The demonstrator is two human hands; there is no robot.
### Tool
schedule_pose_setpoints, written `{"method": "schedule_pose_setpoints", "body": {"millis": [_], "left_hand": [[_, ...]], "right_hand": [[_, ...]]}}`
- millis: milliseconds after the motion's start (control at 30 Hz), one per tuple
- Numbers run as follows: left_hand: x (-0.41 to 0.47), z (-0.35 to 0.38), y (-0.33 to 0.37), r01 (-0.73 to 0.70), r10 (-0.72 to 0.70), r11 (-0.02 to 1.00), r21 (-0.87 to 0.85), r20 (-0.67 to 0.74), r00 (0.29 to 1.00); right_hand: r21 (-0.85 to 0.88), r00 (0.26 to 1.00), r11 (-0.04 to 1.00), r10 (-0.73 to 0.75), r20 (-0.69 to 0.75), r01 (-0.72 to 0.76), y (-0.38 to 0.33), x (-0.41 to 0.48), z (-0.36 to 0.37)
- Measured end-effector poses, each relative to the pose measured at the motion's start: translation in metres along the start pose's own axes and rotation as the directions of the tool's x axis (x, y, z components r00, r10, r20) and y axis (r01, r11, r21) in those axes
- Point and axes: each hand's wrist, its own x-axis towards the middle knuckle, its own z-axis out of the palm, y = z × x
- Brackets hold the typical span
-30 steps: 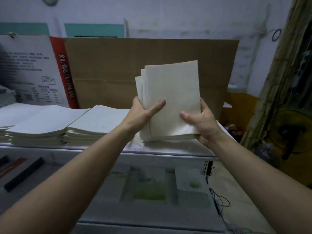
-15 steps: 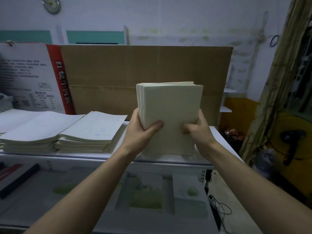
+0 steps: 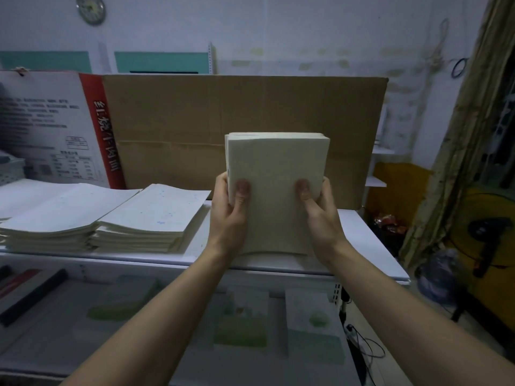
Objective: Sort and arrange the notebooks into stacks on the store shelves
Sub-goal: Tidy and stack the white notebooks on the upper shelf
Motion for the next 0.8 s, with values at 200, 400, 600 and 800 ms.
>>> {"method": "schedule_pose_setpoints", "body": {"millis": [200, 400, 600, 800], "left_hand": [[0.006, -0.011, -0.011, 0.053, -0.055, 0.998, 0.023, 0.067, 0.996], [0.006, -0.014, -0.015, 0.056, -0.059, 0.996, 0.064, 0.051, 0.997], [0.009, -0.025, -0.014, 0.095, -0.108, 0.992, 0.077, 0.174, 0.979], [0.028, -0.056, 0.006, 0.112, -0.227, 0.959, 0.26, 0.47, 0.853]], "right_hand": [[-0.033, 1.0, 0.999, 0.006, 0.005, -0.006, 0.009, 0.002, 0.003], [-0.062, 0.999, 0.998, 0.022, 0.032, -0.02, 0.014, 0.002, 0.001], [-0.089, 0.997, 0.996, 0.03, 0.069, -0.023, 0.013, 0.003, -0.005], [-0.268, 0.971, 0.963, 0.082, 0.224, -0.02, 0.001, 0.01, -0.028]]}}
